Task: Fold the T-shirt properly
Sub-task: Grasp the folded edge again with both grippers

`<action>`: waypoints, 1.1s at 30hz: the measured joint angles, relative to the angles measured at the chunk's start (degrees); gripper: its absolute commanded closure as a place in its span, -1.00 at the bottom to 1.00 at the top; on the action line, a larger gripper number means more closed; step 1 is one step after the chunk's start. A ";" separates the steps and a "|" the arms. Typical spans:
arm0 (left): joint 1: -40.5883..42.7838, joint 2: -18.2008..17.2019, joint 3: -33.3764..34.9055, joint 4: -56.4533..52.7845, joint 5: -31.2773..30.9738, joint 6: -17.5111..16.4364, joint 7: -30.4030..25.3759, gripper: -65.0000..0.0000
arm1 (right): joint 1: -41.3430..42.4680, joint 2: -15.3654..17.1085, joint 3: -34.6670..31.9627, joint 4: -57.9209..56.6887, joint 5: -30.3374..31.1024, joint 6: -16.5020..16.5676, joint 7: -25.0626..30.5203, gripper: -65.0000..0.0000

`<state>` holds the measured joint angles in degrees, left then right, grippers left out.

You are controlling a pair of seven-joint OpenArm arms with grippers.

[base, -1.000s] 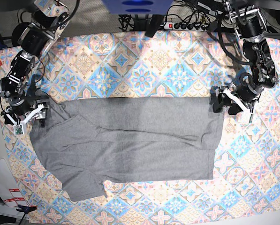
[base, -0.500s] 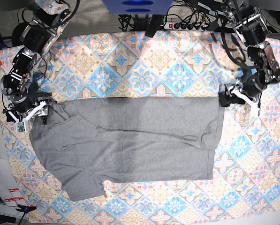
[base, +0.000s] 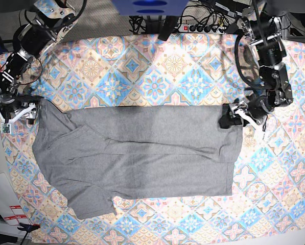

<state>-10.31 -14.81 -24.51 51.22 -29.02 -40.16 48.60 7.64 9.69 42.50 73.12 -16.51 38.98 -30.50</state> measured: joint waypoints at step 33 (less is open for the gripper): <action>0.66 -0.13 -0.04 0.00 -0.24 -0.48 -0.02 -0.52 | 9.64 -0.68 2.29 -8.02 2.78 0.90 -26.64 -0.58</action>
<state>-9.65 -14.94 -24.56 51.22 -29.26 -40.64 48.58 17.28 9.02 44.80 65.10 -13.74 39.88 -57.14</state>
